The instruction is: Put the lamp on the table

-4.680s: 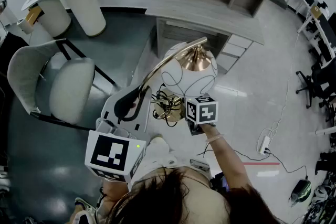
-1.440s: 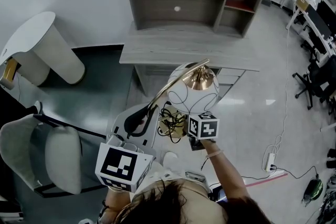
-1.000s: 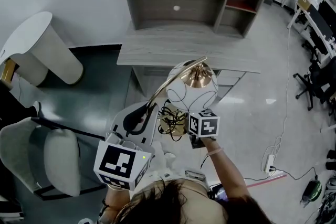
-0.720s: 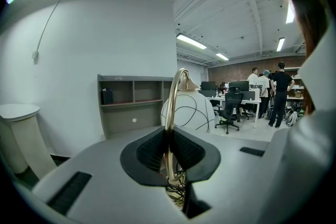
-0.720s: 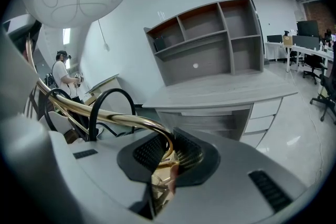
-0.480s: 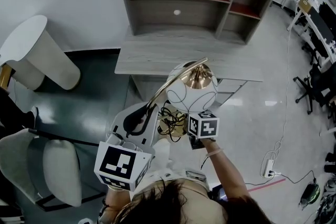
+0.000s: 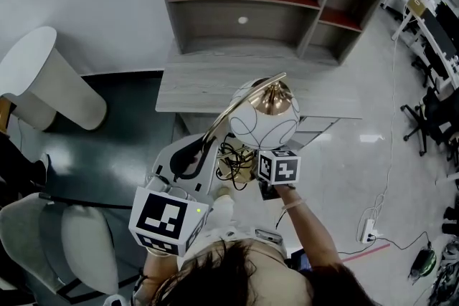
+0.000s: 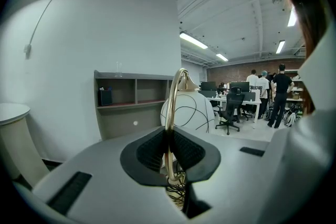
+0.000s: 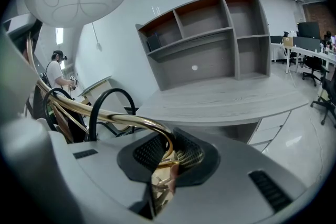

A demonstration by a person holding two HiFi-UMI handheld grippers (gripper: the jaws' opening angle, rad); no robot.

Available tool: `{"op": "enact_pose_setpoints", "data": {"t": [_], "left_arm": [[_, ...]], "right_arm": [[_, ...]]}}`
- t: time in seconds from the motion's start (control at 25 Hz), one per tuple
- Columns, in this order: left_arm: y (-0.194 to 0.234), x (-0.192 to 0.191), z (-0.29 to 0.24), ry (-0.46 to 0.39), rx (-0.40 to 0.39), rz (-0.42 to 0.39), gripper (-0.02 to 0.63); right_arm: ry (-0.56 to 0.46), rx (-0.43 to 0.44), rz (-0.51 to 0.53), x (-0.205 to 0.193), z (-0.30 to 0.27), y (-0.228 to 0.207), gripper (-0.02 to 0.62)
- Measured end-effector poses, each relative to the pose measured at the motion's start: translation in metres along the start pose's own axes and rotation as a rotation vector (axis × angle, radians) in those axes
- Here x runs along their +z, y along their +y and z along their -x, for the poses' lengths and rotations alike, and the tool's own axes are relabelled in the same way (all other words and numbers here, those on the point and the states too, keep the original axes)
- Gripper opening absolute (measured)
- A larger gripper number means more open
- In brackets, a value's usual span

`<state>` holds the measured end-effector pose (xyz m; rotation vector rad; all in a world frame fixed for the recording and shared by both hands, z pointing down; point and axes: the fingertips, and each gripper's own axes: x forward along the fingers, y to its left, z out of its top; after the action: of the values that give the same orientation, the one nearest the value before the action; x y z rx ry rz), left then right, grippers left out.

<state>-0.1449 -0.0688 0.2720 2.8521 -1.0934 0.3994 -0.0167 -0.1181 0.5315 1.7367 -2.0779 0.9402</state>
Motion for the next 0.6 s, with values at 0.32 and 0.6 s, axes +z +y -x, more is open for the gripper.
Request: {"op": "enact_pose_setpoints", "data": {"t": [0.32, 0.6], "left_arm": [[0.033, 0.01, -0.026, 0.002, -0.03, -0.011, 0.032], [0.052, 0.013, -0.045, 0.004, -0.06, -0.019, 0.032]], "right_arm": [[-0.009, -0.02, -0.017, 0.028, -0.027, -0.002, 0.052], [-0.013, -0.043, -0.032, 0.043, -0.046, -0.007, 0.052]]}}
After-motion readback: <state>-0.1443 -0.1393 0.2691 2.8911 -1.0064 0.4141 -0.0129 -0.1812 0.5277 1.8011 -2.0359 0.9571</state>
